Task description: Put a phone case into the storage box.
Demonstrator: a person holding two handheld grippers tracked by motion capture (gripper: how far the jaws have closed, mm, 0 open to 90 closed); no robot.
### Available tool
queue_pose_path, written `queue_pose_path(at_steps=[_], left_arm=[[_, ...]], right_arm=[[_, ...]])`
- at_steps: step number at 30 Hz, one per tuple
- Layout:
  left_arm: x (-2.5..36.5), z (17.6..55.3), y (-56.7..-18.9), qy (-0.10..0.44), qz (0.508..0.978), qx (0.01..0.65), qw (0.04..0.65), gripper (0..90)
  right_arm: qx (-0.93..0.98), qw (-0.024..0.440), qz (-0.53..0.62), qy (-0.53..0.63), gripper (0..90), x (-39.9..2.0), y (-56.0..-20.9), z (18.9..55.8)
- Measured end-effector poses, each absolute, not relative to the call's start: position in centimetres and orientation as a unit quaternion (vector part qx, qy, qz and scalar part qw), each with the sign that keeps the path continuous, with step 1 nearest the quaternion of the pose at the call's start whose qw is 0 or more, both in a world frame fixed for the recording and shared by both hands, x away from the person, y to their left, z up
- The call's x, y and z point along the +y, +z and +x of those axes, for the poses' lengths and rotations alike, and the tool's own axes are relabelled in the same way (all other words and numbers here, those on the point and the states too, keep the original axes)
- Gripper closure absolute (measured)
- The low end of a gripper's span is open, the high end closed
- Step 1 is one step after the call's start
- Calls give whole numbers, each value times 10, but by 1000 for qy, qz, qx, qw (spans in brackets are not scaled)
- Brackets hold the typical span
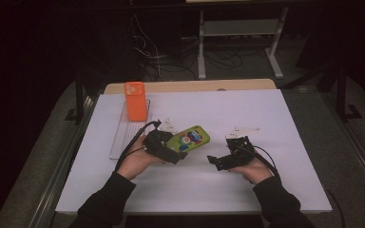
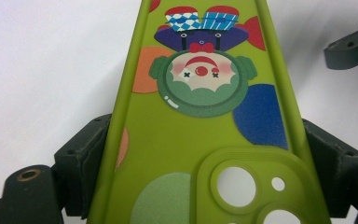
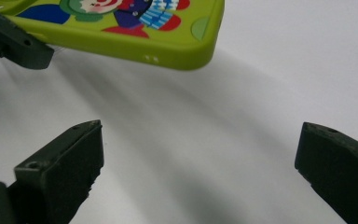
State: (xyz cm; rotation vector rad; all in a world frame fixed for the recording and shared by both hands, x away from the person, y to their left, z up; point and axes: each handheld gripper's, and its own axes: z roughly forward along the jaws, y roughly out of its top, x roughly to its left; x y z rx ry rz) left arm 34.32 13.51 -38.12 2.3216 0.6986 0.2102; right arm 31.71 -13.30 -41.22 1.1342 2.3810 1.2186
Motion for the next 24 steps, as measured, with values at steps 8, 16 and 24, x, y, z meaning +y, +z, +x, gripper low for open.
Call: queue_pose_path(at_steps=[8,16,24], left_arm=[[133,342,-383,75,895,270,347,151],[135,342,-383,70,896,268,346,151],[136,343,-383,64,896,269,347,151]], right_arm=[[837,178,346,385,3,-124,-415,311],[841,233,311,377,3,-123,-413,307],[851,274,274,354,3,-121,-414,304]])
